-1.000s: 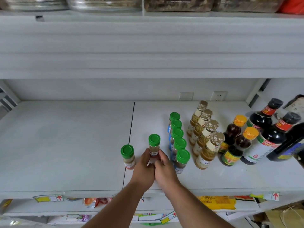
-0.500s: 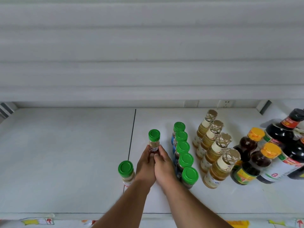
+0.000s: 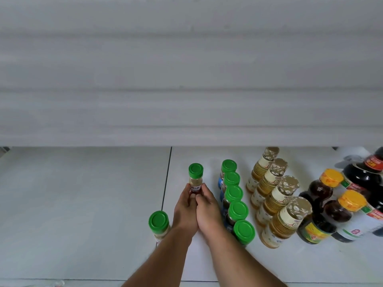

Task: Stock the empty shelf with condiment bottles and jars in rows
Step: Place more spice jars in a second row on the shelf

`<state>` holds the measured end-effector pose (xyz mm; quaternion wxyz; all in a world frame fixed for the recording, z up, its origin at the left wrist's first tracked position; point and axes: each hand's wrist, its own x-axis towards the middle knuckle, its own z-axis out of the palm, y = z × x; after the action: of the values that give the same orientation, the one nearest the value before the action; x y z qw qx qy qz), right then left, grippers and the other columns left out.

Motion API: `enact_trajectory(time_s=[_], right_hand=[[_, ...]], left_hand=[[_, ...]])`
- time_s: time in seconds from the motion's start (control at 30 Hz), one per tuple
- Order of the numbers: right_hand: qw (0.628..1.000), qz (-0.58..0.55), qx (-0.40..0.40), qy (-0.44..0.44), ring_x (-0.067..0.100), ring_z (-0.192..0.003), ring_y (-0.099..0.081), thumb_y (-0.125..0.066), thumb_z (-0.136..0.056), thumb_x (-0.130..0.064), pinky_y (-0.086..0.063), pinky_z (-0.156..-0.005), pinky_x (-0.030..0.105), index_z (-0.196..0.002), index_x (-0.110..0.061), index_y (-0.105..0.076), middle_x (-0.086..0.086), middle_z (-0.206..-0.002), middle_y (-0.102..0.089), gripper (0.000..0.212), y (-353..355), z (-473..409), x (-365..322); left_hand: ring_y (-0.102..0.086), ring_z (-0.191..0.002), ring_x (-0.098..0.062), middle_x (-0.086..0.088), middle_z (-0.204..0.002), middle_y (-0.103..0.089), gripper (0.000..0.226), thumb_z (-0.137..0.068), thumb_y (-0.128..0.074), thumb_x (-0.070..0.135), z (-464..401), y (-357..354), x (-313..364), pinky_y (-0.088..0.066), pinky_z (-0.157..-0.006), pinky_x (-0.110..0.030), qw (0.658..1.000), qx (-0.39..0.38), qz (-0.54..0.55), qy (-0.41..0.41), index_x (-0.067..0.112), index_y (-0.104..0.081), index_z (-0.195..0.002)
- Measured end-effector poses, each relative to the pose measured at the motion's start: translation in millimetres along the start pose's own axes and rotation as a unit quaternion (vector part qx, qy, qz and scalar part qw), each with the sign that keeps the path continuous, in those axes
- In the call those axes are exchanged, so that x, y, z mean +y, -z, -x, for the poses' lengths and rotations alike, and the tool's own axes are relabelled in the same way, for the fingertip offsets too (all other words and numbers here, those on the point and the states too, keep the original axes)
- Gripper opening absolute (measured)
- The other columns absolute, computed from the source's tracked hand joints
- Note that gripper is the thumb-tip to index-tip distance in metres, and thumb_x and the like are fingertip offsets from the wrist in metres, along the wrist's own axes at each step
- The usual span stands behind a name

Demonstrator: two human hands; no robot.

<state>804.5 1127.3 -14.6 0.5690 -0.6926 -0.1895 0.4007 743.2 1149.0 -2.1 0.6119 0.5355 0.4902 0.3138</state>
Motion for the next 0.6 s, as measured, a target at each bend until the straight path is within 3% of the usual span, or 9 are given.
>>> enact_trajectory(time_s=[0.07,0.13,0.23,0.3,0.4,0.47,0.6], right_hand=[[1.0,-0.001,0.006,-0.005,0.016,-0.131,-0.056,-0.045,-0.107,-0.016,-0.039,-0.105,0.023,-0.155,-0.029,-0.043,0.0,-0.147,-0.058,0.05,3.0,8.9,-1.7],[1.0,0.004,0.006,0.003,0.015,-0.124,-0.057,-0.047,-0.108,-0.019,-0.039,-0.101,0.021,-0.155,-0.029,-0.041,0.001,-0.146,-0.058,0.049,9.0,27.3,-3.7],[1.0,0.023,-0.003,0.003,0.008,-0.122,-0.052,-0.046,-0.108,-0.016,-0.034,-0.094,0.009,-0.155,-0.023,-0.042,-0.001,-0.148,-0.054,0.048,18.2,62.7,2.4],[0.999,0.046,-0.013,-0.007,0.008,-0.133,-0.047,-0.047,-0.107,-0.014,-0.031,-0.104,0.011,-0.155,-0.02,-0.042,-0.002,-0.155,-0.048,0.048,21.2,86.2,15.0],[0.995,0.091,-0.033,-0.01,0.01,-0.139,-0.046,-0.048,-0.107,-0.016,-0.031,-0.115,0.02,-0.154,-0.02,-0.044,-0.001,-0.157,-0.046,0.048,22.8,118.5,34.2],[0.992,0.12,-0.048,-0.005,0.012,-0.142,-0.045,-0.047,-0.106,-0.015,-0.031,-0.115,0.02,-0.155,-0.019,-0.043,-0.002,-0.157,-0.047,0.049,21.5,133.7,40.4],[0.98,0.176,-0.091,-0.015,0.012,-0.132,-0.052,-0.044,-0.1,-0.007,-0.039,-0.107,0.023,-0.156,-0.023,-0.041,0.001,-0.152,-0.052,0.059,15.7,139.7,30.3]], left_hand=[[-0.062,-0.116,-0.01,0.005,-0.13,-0.063,0.044,-0.106,-0.045,0.011,4.3,1.7,-2.7,-0.046,-0.097,-0.019,1.0,-0.001,-0.004,0.012,0.033,-0.046,-0.144],[-0.062,-0.114,-0.007,0.007,-0.13,-0.063,0.04,-0.106,-0.045,0.011,19.0,4.0,-4.7,-0.044,-0.09,-0.01,1.0,-0.012,-0.014,0.009,0.038,-0.046,-0.135],[-0.051,-0.12,-0.007,0.003,-0.139,-0.052,0.044,-0.106,-0.042,0.004,52.6,12.5,-17.6,-0.034,-0.081,0.006,0.996,-0.028,-0.082,0.003,0.017,-0.037,-0.148],[-0.045,-0.125,-0.004,0.0,-0.147,-0.047,0.045,-0.106,-0.042,0.005,79.3,21.9,-26.9,-0.032,-0.085,0.006,0.991,-0.057,-0.12,-0.02,0.011,-0.034,-0.15],[-0.05,-0.121,-0.003,0.001,-0.142,-0.052,0.042,-0.104,-0.046,0.003,112.7,38.0,-34.8,-0.032,-0.081,0.008,0.991,-0.068,-0.118,-0.011,0.01,-0.042,-0.146],[-0.056,-0.111,0.003,0.001,-0.133,-0.057,0.043,-0.102,-0.049,-0.002,129.5,49.4,-38.0,-0.037,-0.081,0.005,0.99,-0.056,-0.127,-0.001,0.01,-0.046,-0.143],[-0.061,-0.117,-0.008,0.005,-0.128,-0.066,0.044,-0.096,-0.052,0.001,149.0,77.0,-37.5,-0.043,-0.097,-0.017,0.992,-0.012,-0.128,0.019,0.03,-0.059,-0.128]])
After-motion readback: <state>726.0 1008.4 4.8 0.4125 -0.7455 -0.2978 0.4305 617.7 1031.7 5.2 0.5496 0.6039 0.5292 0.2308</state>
